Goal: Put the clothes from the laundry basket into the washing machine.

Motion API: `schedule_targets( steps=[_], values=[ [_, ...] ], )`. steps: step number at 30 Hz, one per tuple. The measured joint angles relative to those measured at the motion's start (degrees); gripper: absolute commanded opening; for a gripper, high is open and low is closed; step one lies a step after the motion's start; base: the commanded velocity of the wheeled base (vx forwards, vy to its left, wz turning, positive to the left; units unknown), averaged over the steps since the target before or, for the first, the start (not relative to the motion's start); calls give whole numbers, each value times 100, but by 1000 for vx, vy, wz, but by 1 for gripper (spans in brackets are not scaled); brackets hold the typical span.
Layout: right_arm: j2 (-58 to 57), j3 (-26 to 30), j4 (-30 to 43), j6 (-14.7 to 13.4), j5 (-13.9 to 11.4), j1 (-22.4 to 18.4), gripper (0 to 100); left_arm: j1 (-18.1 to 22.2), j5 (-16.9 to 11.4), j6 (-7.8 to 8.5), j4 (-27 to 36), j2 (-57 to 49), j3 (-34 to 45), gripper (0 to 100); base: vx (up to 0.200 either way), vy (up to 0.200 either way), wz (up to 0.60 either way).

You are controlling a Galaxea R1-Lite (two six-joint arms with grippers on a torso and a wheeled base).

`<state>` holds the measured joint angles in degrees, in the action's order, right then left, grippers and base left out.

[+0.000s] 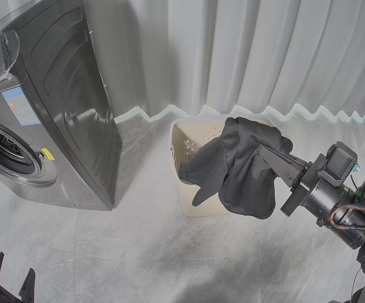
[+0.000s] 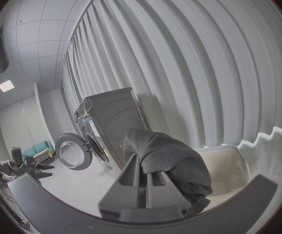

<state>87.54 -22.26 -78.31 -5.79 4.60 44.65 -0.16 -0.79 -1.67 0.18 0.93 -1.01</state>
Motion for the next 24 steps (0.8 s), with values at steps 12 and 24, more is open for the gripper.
schedule_targets(
  steps=[12,24],
  values=[
    [157,145,-221,-1,-94,68,0,-5,1,-7,-5,0,0,100,0,200,0],
    [267,239,-471,-59,-123,289,0,-2,0,-2,-2,0,0,100,0,200,0]
  ],
)
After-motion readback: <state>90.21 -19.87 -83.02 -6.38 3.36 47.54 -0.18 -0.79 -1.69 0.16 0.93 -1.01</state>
